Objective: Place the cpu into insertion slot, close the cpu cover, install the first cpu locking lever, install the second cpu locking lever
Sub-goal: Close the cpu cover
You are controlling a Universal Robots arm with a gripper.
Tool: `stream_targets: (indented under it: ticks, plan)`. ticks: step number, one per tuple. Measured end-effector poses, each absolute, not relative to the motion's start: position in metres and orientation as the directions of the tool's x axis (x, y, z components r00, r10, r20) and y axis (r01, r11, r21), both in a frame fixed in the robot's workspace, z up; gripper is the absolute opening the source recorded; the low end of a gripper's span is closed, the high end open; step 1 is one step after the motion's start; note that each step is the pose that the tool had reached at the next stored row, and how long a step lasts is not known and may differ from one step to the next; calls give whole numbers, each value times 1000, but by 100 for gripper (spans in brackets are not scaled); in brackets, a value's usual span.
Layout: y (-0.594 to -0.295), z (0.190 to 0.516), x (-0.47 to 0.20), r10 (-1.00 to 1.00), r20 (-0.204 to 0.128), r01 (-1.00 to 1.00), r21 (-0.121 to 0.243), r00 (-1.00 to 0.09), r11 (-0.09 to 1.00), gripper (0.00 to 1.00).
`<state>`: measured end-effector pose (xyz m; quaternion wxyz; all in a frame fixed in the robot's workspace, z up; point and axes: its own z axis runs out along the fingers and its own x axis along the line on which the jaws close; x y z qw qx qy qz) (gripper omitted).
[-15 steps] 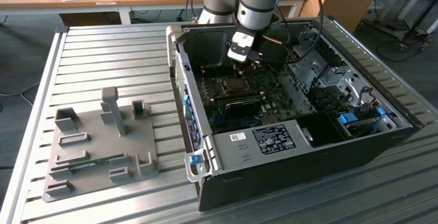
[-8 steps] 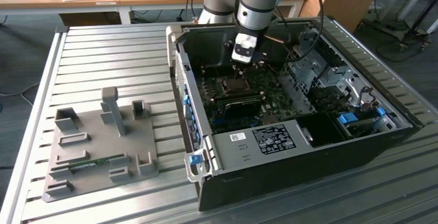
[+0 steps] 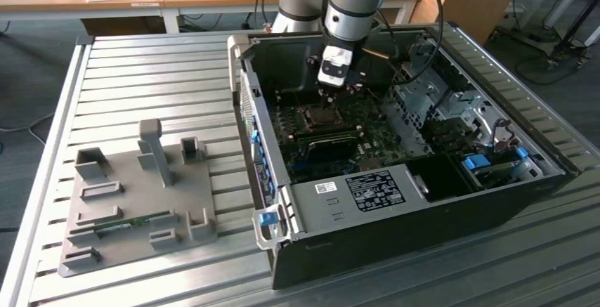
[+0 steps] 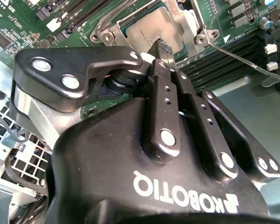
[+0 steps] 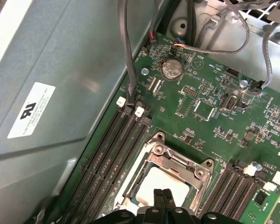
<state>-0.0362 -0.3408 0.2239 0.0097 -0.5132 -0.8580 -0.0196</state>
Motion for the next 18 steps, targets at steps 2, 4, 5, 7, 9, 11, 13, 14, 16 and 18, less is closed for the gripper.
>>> stream_targets:
  ticks: [2,4,5,7,9,11,13,14,16,18]
  plan:
    - [-341,224,-36,875,37,876,24,-483,483,11]
    - [-341,224,-36,864,37,864,24,-503,502,11]
    - [-341,224,-36,856,37,857,24,-515,515,11]
    - [-341,224,-36,844,37,845,24,-535,534,11]
    - [-341,224,-36,844,37,844,24,-536,535,11]
    - [-341,224,-36,844,37,844,24,-536,535,11]
    - [-341,224,-36,844,37,844,24,-536,535,11]
    - [-341,224,-36,844,37,844,24,-536,535,11]
    - [-341,224,-36,843,37,844,24,-537,536,11]
    - [-341,224,-36,841,37,842,24,-540,540,11]
